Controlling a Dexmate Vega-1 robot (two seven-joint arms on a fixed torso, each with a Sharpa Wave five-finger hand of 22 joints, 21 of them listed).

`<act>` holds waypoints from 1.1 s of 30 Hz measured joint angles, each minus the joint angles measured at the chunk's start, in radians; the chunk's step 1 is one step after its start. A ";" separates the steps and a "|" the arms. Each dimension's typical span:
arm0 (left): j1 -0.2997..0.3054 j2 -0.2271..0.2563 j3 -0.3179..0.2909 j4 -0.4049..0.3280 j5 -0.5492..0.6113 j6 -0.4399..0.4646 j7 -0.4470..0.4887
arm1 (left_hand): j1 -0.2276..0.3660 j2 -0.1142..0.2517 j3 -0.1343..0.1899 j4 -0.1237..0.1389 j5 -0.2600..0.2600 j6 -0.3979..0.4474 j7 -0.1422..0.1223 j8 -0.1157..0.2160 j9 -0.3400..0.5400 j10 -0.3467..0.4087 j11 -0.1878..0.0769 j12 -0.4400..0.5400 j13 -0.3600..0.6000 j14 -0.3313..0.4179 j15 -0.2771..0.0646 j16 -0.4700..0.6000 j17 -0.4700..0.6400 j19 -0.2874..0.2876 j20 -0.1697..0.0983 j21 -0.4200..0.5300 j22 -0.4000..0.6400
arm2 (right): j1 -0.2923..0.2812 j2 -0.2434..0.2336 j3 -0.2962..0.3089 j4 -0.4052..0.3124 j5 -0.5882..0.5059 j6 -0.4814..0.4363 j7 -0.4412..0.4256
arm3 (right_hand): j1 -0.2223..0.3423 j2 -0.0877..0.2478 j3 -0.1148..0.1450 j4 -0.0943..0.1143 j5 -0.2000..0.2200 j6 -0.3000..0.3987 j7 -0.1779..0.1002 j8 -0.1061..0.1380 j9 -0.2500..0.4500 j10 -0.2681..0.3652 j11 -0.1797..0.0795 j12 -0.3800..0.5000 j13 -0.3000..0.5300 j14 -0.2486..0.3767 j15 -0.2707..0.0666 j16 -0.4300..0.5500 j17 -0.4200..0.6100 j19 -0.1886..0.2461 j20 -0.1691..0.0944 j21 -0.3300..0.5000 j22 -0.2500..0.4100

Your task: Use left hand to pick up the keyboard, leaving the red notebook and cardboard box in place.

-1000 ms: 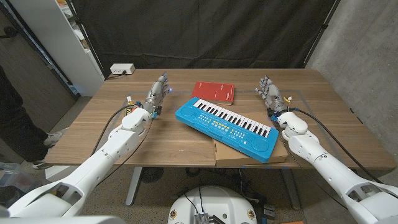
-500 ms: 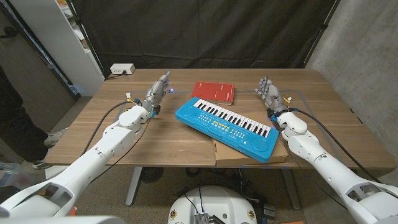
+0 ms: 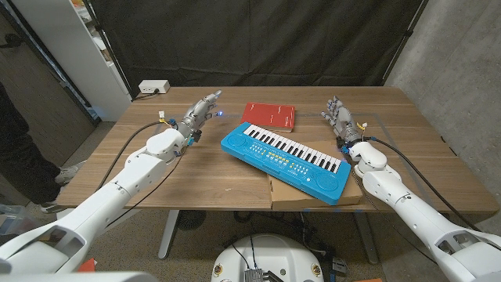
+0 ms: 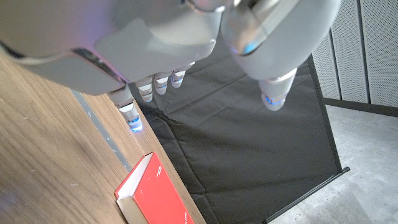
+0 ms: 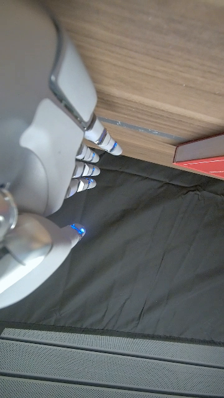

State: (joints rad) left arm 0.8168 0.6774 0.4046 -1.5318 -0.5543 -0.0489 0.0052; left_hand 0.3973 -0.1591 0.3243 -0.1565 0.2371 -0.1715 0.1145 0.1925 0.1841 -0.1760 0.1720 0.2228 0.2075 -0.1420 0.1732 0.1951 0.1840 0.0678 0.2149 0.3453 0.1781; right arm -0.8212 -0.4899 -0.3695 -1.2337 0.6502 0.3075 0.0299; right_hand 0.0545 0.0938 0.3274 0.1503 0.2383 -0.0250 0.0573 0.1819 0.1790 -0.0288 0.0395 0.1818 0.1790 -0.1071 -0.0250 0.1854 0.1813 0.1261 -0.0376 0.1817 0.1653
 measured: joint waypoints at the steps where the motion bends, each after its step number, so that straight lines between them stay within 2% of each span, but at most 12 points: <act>1: -0.001 0.002 0.000 -0.003 -0.001 0.007 -0.002 | 0.005 0.003 -0.006 0.002 0.000 0.000 0.000 0.000 0.000 0.000 0.007 -0.002 0.000 -0.016 0.002 -0.005 0.000 -0.028 0.000 -0.020 -0.001 | 0.000 0.000 0.000 0.000 0.000 0.000 0.000 | 0.000 0.000 0.000 0.000 0.000 0.000 0.000 0.000 0.000 0.002 0.001 0.000 0.000 0.000 0.000 0.000 0.000 0.000 0.000 0.000 0.000; 5: -0.004 0.017 0.001 -0.025 -0.003 0.038 -0.002 | 0.018 0.008 -0.050 0.020 0.008 0.000 0.000 0.000 0.005 0.002 0.027 -0.016 0.004 -0.030 0.018 -0.014 0.000 -0.171 0.001 -0.124 -0.005 | 0.000 0.001 0.001 0.001 0.000 0.002 -0.001 | 0.000 0.000 0.000 0.000 0.000 0.000 0.000 0.000 0.000 0.005 0.005 0.000 0.000 0.000 0.000 0.000 0.000 0.000 0.000 0.000 0.000; 8: -0.009 0.030 0.002 -0.041 -0.005 0.063 -0.002 | 0.029 0.019 -0.101 0.038 0.018 0.000 0.000 0.000 0.005 0.002 0.034 -0.016 0.009 -0.032 0.027 -0.013 0.000 -0.230 0.001 -0.153 -0.003 | -0.001 0.001 0.001 0.001 0.000 0.003 -0.002 | 0.000 0.000 0.000 0.000 0.000 0.000 0.000 0.000 0.000 0.005 0.005 0.000 0.000 0.000 0.000 0.000 0.000 0.000 0.000 0.000 0.000; 9: -0.011 0.035 0.002 -0.048 -0.006 0.072 -0.003 | 0.043 0.033 -0.145 0.047 0.026 0.000 0.000 0.000 0.005 0.002 0.034 -0.011 0.009 -0.032 0.027 -0.010 0.000 -0.233 0.001 -0.153 -0.002 | -0.001 0.001 0.001 0.001 0.000 0.003 -0.003 | 0.000 0.000 0.000 0.000 0.000 0.000 0.000 0.000 0.000 0.005 0.005 0.000 0.000 0.000 0.000 0.000 0.000 0.000 0.000 0.000 0.000; 13: -0.017 0.051 0.002 -0.066 -0.019 0.122 -0.012 | 0.133 0.123 -0.395 0.091 0.041 0.000 0.000 0.000 0.005 0.002 0.034 0.000 0.006 -0.032 0.027 -0.006 0.000 -0.200 -0.001 -0.153 0.001 | -0.001 0.001 0.002 0.002 -0.001 0.003 -0.005 | 0.000 0.000 0.000 0.000 0.000 0.000 0.000 0.000 0.000 0.005 0.005 0.000 0.000 0.000 0.000 0.000 0.000 0.000 0.000 0.000 0.000; 15: -0.020 0.059 0.002 -0.076 -0.026 0.138 -0.017 | 0.174 0.164 -0.504 0.107 0.048 0.000 0.000 0.000 0.005 0.002 0.034 0.000 0.006 -0.032 0.027 -0.006 0.000 -0.170 -0.002 -0.153 0.001 | -0.001 0.001 0.002 0.002 -0.001 0.004 -0.006 | 0.000 0.000 0.000 0.000 0.000 0.000 0.000 0.000 0.000 0.005 0.005 0.001 0.000 0.000 0.000 0.000 0.000 0.000 0.000 0.000 0.000; 16: -0.021 0.060 0.002 -0.077 -0.026 0.138 -0.017 | 0.189 0.179 -0.544 0.113 0.052 0.000 0.000 0.000 0.005 0.002 0.034 0.000 0.006 -0.032 0.027 -0.006 0.000 -0.151 -0.002 -0.153 0.000 | -0.002 0.001 0.002 0.002 -0.001 0.004 -0.007 | 0.000 0.000 0.002 -0.002 0.000 0.000 0.000 0.000 0.000 0.005 0.005 0.007 0.000 0.000 0.000 0.000 0.000 0.000 0.000 0.000 0.000; 18: -0.024 0.068 0.001 -0.085 -0.047 0.172 -0.032 | 0.205 0.195 -0.593 0.124 0.055 0.000 0.000 0.000 0.005 0.002 0.034 0.000 0.006 -0.032 0.027 -0.006 0.000 -0.124 -0.002 -0.153 -0.002 | -0.002 0.001 0.003 0.002 -0.002 0.004 -0.008 | 0.000 0.000 0.004 -0.004 0.000 0.000 0.000 0.000 0.000 0.005 0.005 0.008 0.000 0.000 0.000 0.000 0.000 0.005 0.005 0.000 0.000; 21: -0.030 0.080 -0.004 -0.094 -0.069 0.201 -0.048 | 0.206 0.196 -0.625 0.146 0.073 0.000 0.000 0.000 0.005 0.002 0.034 0.000 0.006 -0.032 0.027 -0.006 0.000 -0.116 -0.004 -0.153 -0.001 | -0.004 0.001 0.003 0.001 -0.002 0.004 -0.009 | 0.000 0.000 0.004 -0.004 0.000 0.004 -0.004 0.000 0.000 0.005 0.005 0.008 0.000 0.000 0.000 0.000 0.000 0.005 0.006 0.000 0.000; 24: -0.038 0.090 -0.005 -0.097 -0.097 0.239 -0.076 | 0.198 0.180 -0.638 0.163 0.091 0.000 0.000 0.000 0.005 0.002 0.034 0.000 0.006 -0.032 0.027 -0.006 0.000 -0.112 0.000 -0.153 -0.001 | -0.005 0.001 0.003 -0.001 -0.003 0.004 -0.011 | 0.000 0.000 0.004 -0.004 0.000 0.004 -0.004 0.000 0.000 0.005 0.005 0.008 0.000 0.000 0.000 0.000 0.000 0.005 0.006 0.000 0.000; 30: -0.062 0.109 -0.003 -0.097 -0.127 0.279 -0.112 | 0.200 0.169 -0.630 0.192 0.093 0.000 0.000 0.000 0.005 0.002 0.034 0.000 0.006 -0.032 0.027 -0.006 0.000 -0.062 -0.005 -0.153 -0.001 | -0.007 0.000 0.003 -0.005 -0.004 0.004 -0.013 | 0.000 0.000 0.004 -0.004 0.000 0.009 0.002 0.000 0.000 0.005 0.005 0.008 0.000 0.000 0.000 0.000 0.000 0.005 0.006 0.000 0.000; 33: -0.070 0.114 0.000 -0.091 -0.149 0.302 -0.143 | 0.230 0.179 -0.626 0.195 0.073 0.000 0.000 0.000 0.004 0.002 0.034 0.000 0.007 -0.022 0.036 -0.006 0.000 -0.034 -0.006 -0.153 -0.001 | -0.008 0.000 0.003 -0.010 -0.005 0.004 -0.016 | 0.000 0.000 0.004 -0.004 0.000 0.009 0.002 0.000 0.000 0.005 0.005 0.008 0.000 0.000 0.000 0.000 0.000 0.005 0.006 0.000 0.000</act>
State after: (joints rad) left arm 0.7464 0.7918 0.4048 -1.6225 -0.7032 0.2533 -0.1379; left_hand 0.6272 0.0200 -0.3021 0.0388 0.3097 -0.1715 0.1142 0.1925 0.1886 -0.1739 0.2056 0.2228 0.2146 -0.1643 0.2092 0.1891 0.1838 0.0333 0.2093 0.1923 0.1767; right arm -0.8293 -0.4903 -0.3661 -1.2434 0.6456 0.3119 0.0141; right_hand 0.0546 0.0938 0.3315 0.1462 0.2383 -0.0159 0.0591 0.1819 0.1789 -0.0234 0.0449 0.1896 0.1789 -0.1071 -0.0251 0.1854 0.1815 0.1315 -0.0321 0.1817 0.1652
